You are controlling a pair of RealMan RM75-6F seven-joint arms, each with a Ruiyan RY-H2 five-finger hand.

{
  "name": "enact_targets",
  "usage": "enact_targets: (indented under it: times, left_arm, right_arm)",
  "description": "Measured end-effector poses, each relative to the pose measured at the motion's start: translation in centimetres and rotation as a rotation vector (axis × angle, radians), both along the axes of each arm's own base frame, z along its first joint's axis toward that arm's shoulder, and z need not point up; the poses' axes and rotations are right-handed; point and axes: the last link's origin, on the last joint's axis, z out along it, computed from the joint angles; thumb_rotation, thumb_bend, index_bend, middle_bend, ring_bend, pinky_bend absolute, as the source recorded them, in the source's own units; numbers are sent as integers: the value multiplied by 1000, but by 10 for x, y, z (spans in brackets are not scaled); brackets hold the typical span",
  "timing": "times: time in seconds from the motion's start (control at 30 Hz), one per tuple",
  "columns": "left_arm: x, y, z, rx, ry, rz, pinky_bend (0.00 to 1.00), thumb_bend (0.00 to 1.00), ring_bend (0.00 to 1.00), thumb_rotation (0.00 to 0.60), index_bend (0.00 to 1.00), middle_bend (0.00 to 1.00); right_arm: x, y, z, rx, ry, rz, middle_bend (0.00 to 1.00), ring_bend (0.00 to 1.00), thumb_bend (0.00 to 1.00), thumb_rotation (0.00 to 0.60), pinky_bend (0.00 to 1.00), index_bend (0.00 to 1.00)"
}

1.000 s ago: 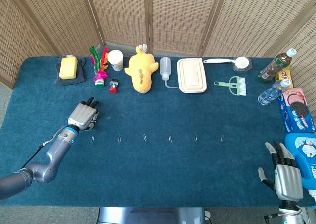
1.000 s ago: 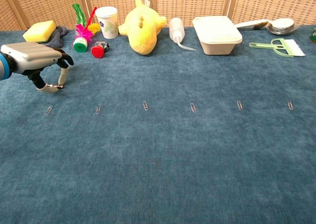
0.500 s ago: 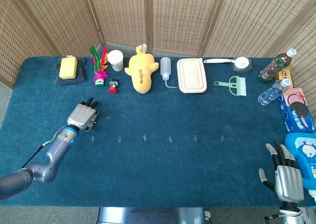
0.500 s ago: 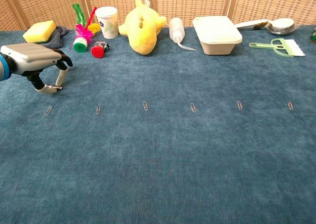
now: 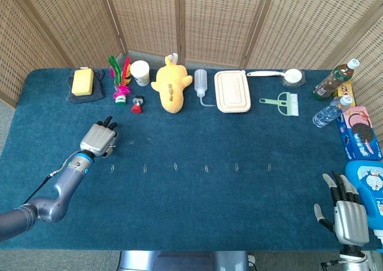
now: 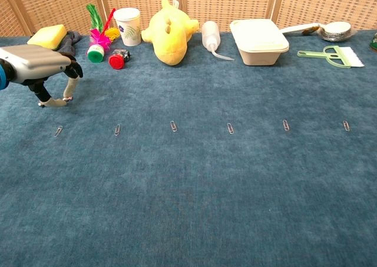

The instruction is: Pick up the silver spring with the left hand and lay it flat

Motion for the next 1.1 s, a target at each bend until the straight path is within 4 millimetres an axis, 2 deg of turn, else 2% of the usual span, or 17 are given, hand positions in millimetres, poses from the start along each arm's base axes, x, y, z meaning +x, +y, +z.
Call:
enact_targets:
  times: [0.17,0.33,0.5,0.9,1.1]
  left_arm:
    - [7,-4,13,20,-57,-15,220,712,36,584,595,185]
    - [12,-11,35,59,-129,-41,220,719,38,582,604,195]
    - [10,-21,51,88,-181,-51,220,720,45,582,614,203]
    - [-7,-64,96,145,-260,-56,220,720,46,581,622,211]
    - [-26,-90,111,162,-241,-31,220,719,47,581,622,211]
  right_arm:
    - [2,-2,0,2,-4,14,114,63,392,600,140,121]
    - [5,-4,-1,3,-8,26,114,63,392,600,140,121]
    - [8,-7,-1,7,-10,41,114,63,392,600,140,121]
    - [17,-15,-6,33,-17,81,114,63,392,600,140,121]
    - [22,-19,-10,46,-22,102,114,63,392,600,140,120]
